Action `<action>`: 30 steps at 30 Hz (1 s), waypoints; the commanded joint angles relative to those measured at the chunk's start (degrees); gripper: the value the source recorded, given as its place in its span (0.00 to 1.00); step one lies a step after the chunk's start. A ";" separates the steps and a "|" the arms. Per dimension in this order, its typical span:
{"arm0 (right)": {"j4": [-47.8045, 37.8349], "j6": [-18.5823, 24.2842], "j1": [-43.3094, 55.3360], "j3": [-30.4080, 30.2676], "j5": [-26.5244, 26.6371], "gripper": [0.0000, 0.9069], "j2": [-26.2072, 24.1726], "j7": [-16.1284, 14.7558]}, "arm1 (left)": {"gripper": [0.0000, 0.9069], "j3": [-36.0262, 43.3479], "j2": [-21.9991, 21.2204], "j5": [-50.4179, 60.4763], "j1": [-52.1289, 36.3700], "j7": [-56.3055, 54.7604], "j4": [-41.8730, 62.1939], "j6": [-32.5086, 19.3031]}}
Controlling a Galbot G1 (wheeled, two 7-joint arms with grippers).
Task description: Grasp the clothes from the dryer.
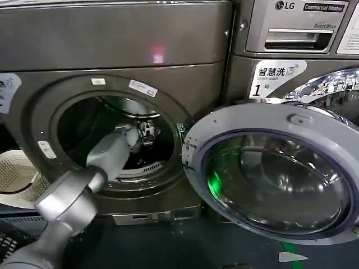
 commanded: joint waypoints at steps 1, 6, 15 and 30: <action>0.25 0.01 0.21 -0.34 -0.01 1.00 0.03 0.03 | 0.00 -1.12 0.14 -2.30 -0.94 -0.15 -0.88 0.47; 0.28 0.02 0.38 -0.57 -0.05 1.00 0.04 0.00 | 0.00 -6.00 0.80 -8.87 -1.52 -1.81 -3.42 2.28; 0.59 0.05 0.89 -1.59 -0.56 1.00 0.08 0.02 | 0.00 -17.01 1.86 -21.84 0.77 -10.33 -7.10 5.32; 1.07 0.01 1.48 -2.74 -0.95 1.00 0.04 0.00 | 0.00 -34.81 2.84 -31.65 11.12 -37.61 -18.70 2.19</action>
